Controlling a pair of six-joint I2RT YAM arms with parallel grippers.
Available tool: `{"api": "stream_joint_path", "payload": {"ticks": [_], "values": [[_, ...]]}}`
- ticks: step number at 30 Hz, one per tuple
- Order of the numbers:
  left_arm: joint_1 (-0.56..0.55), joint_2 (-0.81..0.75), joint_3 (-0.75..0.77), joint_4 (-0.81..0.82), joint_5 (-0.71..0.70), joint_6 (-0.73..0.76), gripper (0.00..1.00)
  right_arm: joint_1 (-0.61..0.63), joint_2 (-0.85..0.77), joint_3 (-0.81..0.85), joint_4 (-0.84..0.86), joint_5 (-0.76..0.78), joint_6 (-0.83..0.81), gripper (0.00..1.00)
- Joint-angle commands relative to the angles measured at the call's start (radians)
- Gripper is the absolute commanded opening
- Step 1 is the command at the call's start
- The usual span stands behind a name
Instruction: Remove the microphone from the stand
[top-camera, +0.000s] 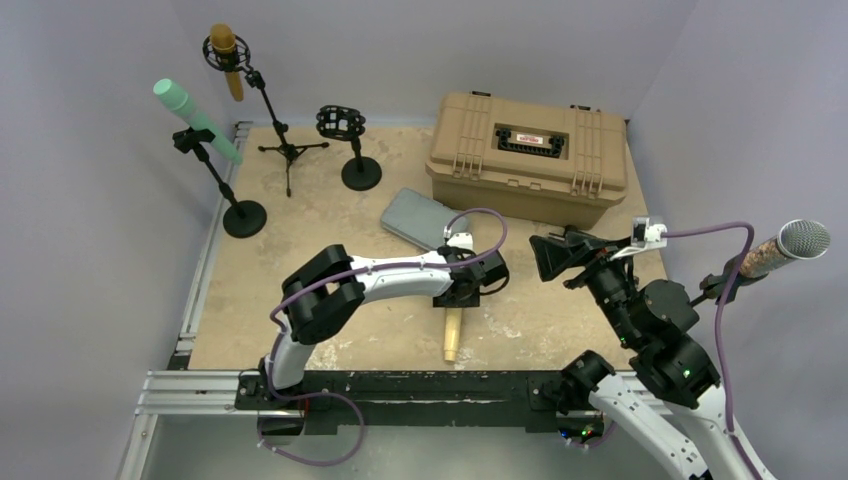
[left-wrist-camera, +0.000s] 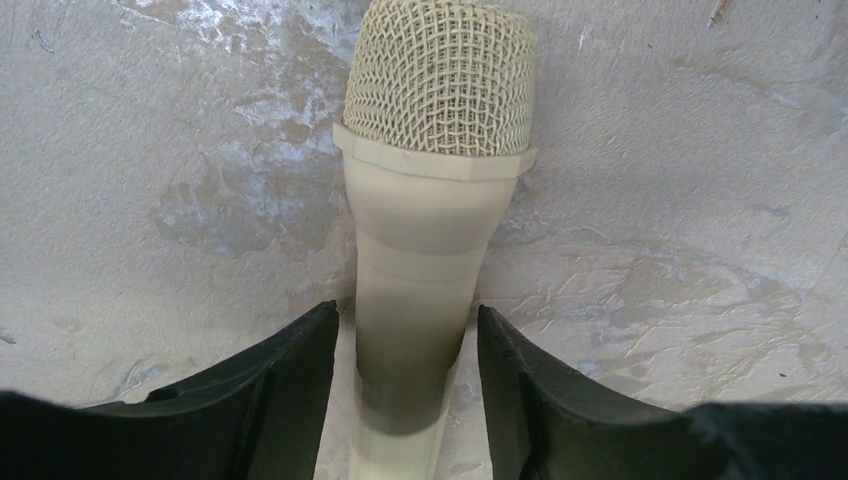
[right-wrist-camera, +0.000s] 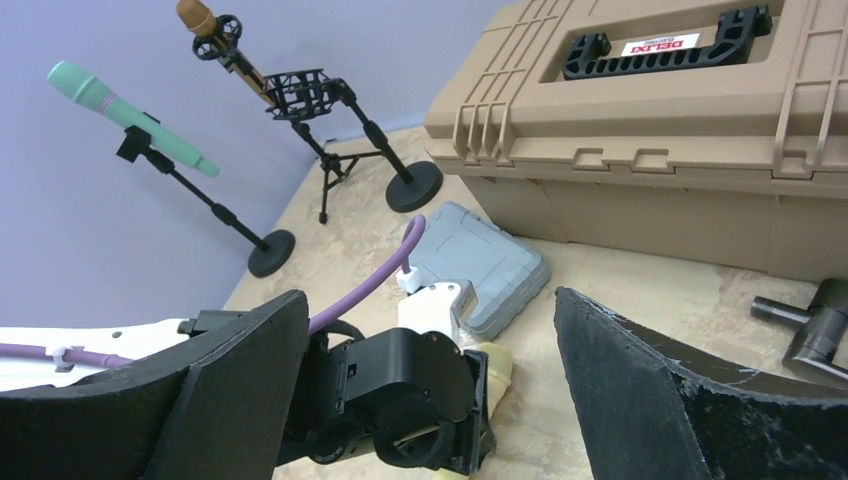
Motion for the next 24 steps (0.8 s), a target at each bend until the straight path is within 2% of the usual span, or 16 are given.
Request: {"api": "stream_joint_path", "payload": {"ticks": [1,2,6,10,18,24], "values": [[-0.002,-0.011,0.042,-0.018,-0.025,0.003,0.58,-0.003,-0.006,0.007,0.008,0.031,0.004,0.92],[-0.002,-0.016,0.046,-0.023,-0.028,0.006,0.65,-0.004,-0.006,0.007,0.006,0.03,0.004,0.91],[-0.002,-0.044,0.046,-0.026,-0.045,0.027,0.77,-0.005,-0.006,0.007,-0.002,0.033,0.003,0.92],[-0.002,-0.069,0.038,-0.026,-0.048,0.038,0.86,-0.003,-0.004,0.007,-0.003,0.03,0.004,0.92],[-0.002,-0.198,-0.032,0.079,-0.009,0.194,0.93,-0.004,-0.001,-0.019,-0.001,0.026,0.012,0.92],[0.001,-0.376,-0.171,0.239,0.03,0.342,0.96,-0.004,0.024,-0.011,0.013,0.031,-0.005,0.92]]}}
